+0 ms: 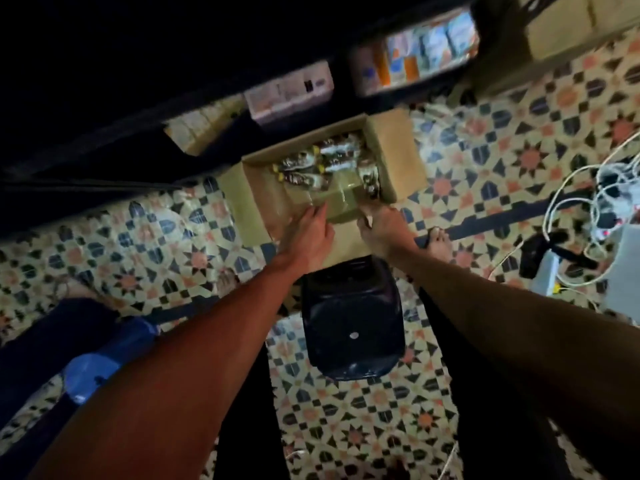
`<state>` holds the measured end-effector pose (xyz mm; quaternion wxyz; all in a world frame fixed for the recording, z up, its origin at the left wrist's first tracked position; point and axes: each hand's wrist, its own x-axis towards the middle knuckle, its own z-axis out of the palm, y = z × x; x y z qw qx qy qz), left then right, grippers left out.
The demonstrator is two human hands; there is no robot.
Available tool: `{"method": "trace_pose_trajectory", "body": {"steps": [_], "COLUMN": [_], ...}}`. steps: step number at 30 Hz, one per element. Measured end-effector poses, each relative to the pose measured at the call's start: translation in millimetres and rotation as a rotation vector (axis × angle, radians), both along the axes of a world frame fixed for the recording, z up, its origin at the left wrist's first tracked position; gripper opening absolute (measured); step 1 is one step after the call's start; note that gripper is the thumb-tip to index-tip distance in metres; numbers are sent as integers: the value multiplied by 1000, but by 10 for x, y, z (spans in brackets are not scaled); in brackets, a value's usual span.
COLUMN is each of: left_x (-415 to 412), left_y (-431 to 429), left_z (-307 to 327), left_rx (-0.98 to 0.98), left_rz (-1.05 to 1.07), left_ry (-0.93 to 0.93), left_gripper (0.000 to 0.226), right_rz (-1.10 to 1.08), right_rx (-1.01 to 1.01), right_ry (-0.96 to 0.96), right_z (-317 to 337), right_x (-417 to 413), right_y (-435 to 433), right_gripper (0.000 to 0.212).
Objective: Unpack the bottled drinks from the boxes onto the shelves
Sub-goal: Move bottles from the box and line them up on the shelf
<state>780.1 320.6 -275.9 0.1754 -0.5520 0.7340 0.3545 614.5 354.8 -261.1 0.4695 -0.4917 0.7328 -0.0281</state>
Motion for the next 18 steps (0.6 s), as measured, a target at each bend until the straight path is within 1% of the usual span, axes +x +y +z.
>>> {"method": "trace_pose_trajectory", "body": {"steps": [2,5,7,9,10,13,15,16,17,18], "left_x": [1,2,11,10,3,-51,-92,-104,-113,-123], "left_y": [-27,-96,-151,-212,-246,-379,-472,-528,-579,-635], "left_z": [-396,-895,-1165,-1478,-1640,-2104,-2315,-2392,-2494,-2551], "left_rx": [5,-7,-2,15,33,121,229,296,375,485], "left_rz": [-11,-12,-3,16,59,331,544,673,845,1032], "left_ry": [-4,-6,-26,-42,-44,-70,-46,-8,45,98], "left_gripper": [50,45,42,39,36,25,28,32,37,40], "right_rz": [7,40,140,272,334,539,696,750,801,866], "right_rx": [13,57,100,132,142,139,171,192,211,182], "right_ry": [-29,-45,-36,-5,8,113,203,236,270,299], "right_z": [-375,-878,-1172,-1478,-1609,-1953,-2140,-2276,-2378,-2544], "right_x": [-7,-49,-113,-198,-234,-315,-307,-304,-290,-301], "right_y": [-63,-192,-302,-423,-491,-656,-760,-798,-846,-875], "right_gripper": [34,39,41,38,35,35,36,34,32,33]}}
